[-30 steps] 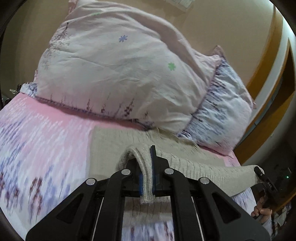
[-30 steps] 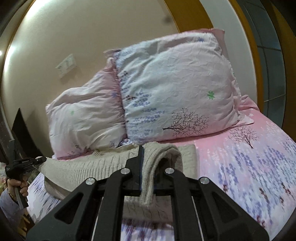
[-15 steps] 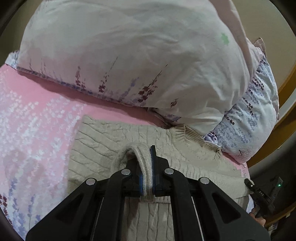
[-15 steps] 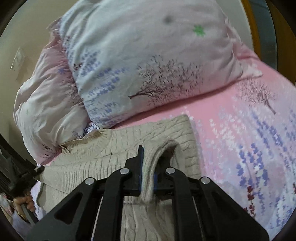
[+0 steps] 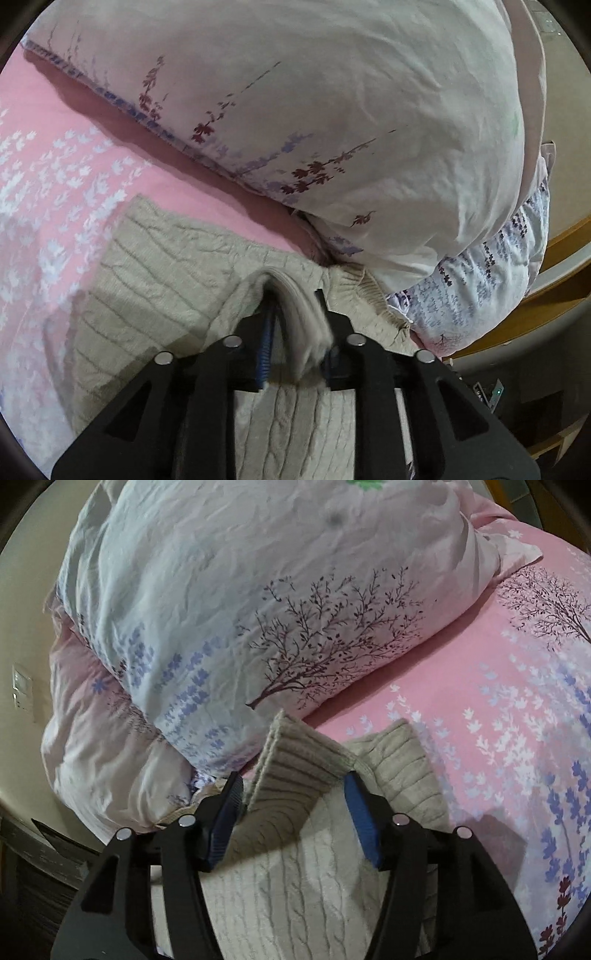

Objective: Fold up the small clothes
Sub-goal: 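Open both grippers to release the folded hem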

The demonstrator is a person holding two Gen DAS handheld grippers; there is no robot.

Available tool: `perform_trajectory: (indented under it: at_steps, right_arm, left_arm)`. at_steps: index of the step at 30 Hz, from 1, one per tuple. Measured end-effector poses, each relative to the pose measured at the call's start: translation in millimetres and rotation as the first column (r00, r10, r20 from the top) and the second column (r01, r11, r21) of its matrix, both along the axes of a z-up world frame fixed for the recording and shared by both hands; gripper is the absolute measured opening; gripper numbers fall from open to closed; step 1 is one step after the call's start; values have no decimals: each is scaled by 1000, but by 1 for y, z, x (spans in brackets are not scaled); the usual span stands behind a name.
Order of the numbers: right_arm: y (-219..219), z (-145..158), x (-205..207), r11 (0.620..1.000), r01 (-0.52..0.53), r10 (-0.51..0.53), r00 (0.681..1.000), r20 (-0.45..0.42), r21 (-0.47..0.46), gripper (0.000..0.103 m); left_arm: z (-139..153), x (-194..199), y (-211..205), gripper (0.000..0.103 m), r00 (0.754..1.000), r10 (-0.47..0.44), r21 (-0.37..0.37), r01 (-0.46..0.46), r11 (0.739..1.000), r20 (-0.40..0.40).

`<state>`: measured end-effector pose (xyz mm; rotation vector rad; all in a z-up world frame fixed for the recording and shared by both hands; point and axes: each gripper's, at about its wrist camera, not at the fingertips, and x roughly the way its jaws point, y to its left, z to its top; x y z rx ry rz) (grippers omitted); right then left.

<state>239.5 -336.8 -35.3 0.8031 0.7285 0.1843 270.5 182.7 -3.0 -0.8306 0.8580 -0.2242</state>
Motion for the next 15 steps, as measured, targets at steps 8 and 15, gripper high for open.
perform_trajectory:
  at_steps: [8, 15]
  right_arm:
    - [7, 4, 2, 999, -20, 20, 1000, 9, -32, 67]
    - [-6, 34, -47, 978, 20, 5, 992, 122, -206, 65]
  left_arm:
    - [8, 1, -6, 54, 999, -5, -23, 6, 1000, 43]
    - [40, -39, 3, 66, 990, -68, 174, 46, 984, 127]
